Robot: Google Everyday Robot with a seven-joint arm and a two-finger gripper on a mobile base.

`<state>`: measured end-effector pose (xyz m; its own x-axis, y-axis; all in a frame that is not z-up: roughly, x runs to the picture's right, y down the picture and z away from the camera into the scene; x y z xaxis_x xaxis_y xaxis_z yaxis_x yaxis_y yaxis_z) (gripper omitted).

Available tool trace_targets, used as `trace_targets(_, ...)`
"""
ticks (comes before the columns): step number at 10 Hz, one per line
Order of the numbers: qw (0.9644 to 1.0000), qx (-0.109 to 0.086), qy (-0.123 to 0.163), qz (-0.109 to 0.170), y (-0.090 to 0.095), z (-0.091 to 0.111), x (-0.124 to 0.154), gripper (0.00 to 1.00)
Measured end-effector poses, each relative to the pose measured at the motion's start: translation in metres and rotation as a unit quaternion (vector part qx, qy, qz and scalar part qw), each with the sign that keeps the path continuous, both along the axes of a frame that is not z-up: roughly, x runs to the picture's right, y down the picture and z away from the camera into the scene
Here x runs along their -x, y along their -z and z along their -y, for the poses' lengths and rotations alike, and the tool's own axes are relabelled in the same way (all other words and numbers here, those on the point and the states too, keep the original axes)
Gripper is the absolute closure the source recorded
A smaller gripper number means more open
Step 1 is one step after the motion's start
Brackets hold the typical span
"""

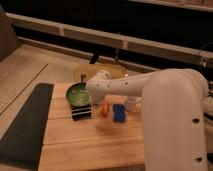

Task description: Place the eraser on the white sponge

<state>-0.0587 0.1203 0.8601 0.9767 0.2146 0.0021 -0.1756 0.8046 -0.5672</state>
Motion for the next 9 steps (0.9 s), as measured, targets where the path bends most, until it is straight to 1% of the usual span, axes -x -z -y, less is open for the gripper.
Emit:
trace_targets(2,1.0,0.0,0.0,0.0,-0.007,-0.004,0.003,0.35)
trace_targets(5,1.0,0.001,-0.005,0.008,-0.016,-0.008,0.009,0.35)
trace_targets(9,0.9998,-0.003,0.0,0.018,-0.027,-0.01,0.011,0.35)
